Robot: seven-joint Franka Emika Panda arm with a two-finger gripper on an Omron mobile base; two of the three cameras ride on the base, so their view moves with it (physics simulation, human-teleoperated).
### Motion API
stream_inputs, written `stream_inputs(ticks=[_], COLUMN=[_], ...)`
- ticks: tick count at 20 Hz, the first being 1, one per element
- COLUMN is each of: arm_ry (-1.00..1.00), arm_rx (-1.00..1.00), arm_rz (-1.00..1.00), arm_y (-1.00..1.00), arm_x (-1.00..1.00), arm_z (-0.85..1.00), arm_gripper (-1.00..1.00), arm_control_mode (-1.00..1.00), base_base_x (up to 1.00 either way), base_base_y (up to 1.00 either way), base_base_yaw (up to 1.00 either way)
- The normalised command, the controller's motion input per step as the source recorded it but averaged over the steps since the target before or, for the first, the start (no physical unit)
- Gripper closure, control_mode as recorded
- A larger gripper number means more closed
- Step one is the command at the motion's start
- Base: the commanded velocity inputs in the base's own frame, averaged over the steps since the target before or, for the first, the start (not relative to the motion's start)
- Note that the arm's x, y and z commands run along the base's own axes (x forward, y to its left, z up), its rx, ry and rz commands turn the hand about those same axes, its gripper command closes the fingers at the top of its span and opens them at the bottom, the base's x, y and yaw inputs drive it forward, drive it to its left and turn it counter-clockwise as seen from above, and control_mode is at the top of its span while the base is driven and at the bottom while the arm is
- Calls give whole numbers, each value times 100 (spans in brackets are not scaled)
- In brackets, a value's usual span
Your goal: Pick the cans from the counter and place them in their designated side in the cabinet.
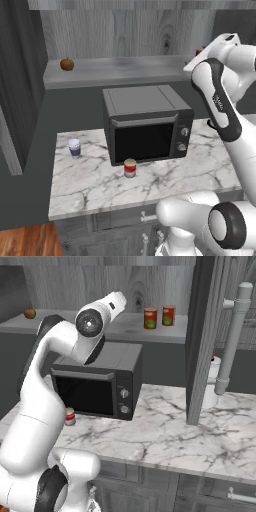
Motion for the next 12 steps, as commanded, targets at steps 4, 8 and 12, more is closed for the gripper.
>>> stream_inputs(ticks=[4, 8, 12], arm_ry=[-4, 7, 14], arm_rx=[-3, 12, 14], arm_rz=[-1, -9, -9], arm_y=[26, 15, 8], arm_x=[-81, -48, -46], arm_z=[-18, -26, -11], arm_gripper=[-100, -100, -100], arm_control_mode=[-100, -100, -100], base_base_x=[0, 0, 0], base_base_y=[0, 0, 0], base_base_yaw=[0, 0, 0])
